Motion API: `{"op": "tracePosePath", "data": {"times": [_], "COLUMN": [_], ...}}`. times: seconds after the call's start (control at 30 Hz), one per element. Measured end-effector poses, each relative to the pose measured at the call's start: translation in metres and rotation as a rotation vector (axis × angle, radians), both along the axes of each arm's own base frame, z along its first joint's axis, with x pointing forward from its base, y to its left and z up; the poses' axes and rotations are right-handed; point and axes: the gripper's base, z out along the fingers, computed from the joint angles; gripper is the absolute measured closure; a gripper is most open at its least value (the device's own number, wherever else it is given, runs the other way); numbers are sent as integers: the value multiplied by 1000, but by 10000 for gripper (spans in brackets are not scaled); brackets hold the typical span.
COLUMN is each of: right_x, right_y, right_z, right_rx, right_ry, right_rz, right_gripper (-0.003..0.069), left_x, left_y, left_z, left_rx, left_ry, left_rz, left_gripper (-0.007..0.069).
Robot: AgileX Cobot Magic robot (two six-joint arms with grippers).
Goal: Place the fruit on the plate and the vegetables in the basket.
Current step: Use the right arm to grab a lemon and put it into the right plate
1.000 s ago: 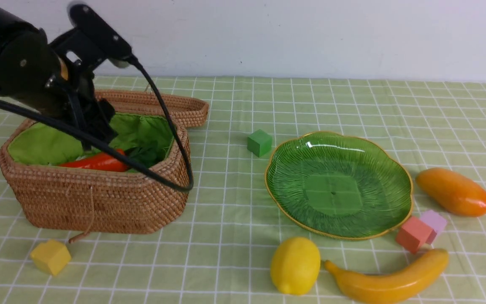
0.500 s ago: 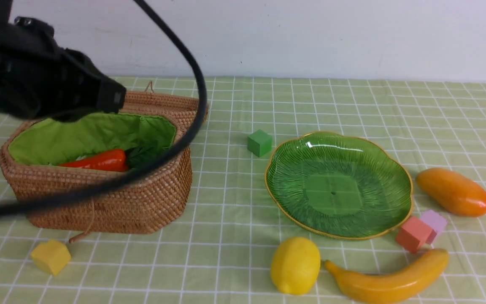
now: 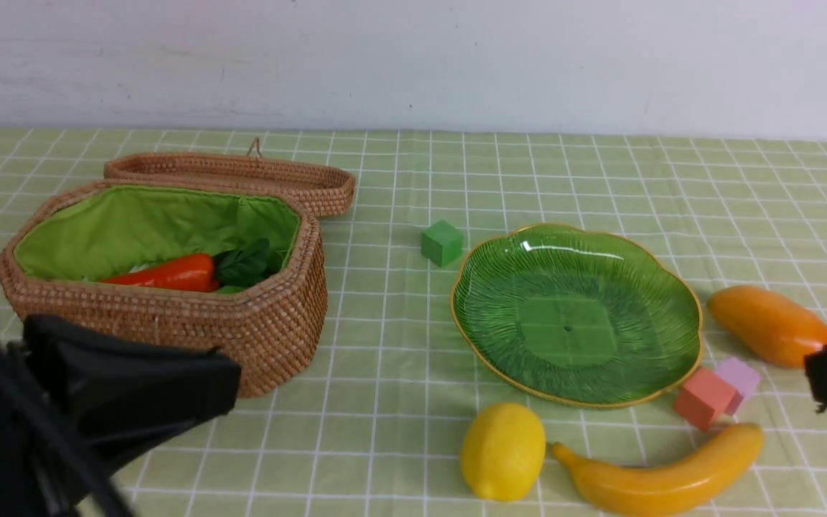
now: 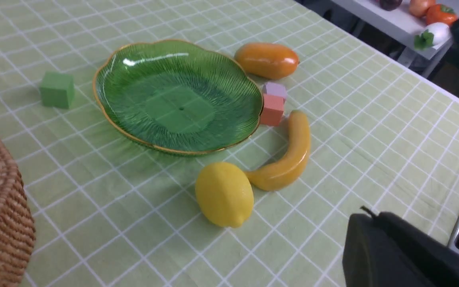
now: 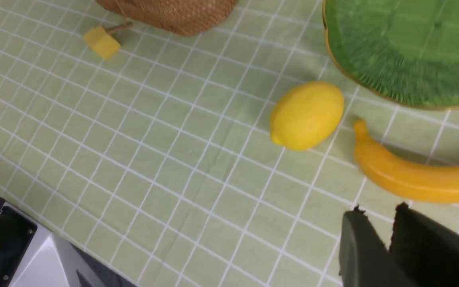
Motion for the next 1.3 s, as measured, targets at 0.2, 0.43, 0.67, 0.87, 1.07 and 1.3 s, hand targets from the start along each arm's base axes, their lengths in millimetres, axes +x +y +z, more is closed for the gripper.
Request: {"op": "tracePosePath", "data": {"times": [0.2,0.43,0.67,0.87,1.07,1.3], "right_x": [30,46,85,108,129,141], "right_y": [40,101,141,159,168,169], "right_z": [-29,-58,-96,-130,-167,-185], "right_rx": [12,-155,-316,-322,-330,-324], "right_ry": [185,302,343,371,390,401], "right_rz": [100,38,-169,-225,-301,-331], "right_gripper": [648,628,367,40,-10,30], "left_x": [-24,-31,-33,-36,-38,-39], "left_y": [6,-3,-5,-5,-6,-6], "left_z": [11,11,10,7,5,4], "left_rx": [-30,8,53,71,88,90], "left_ry": [-113,-175,-219,-197,-175,-172], "left_rz": [-2,-108,-142,-174,-203,-206], "left_gripper": [638,638,638,638,638,638]}}
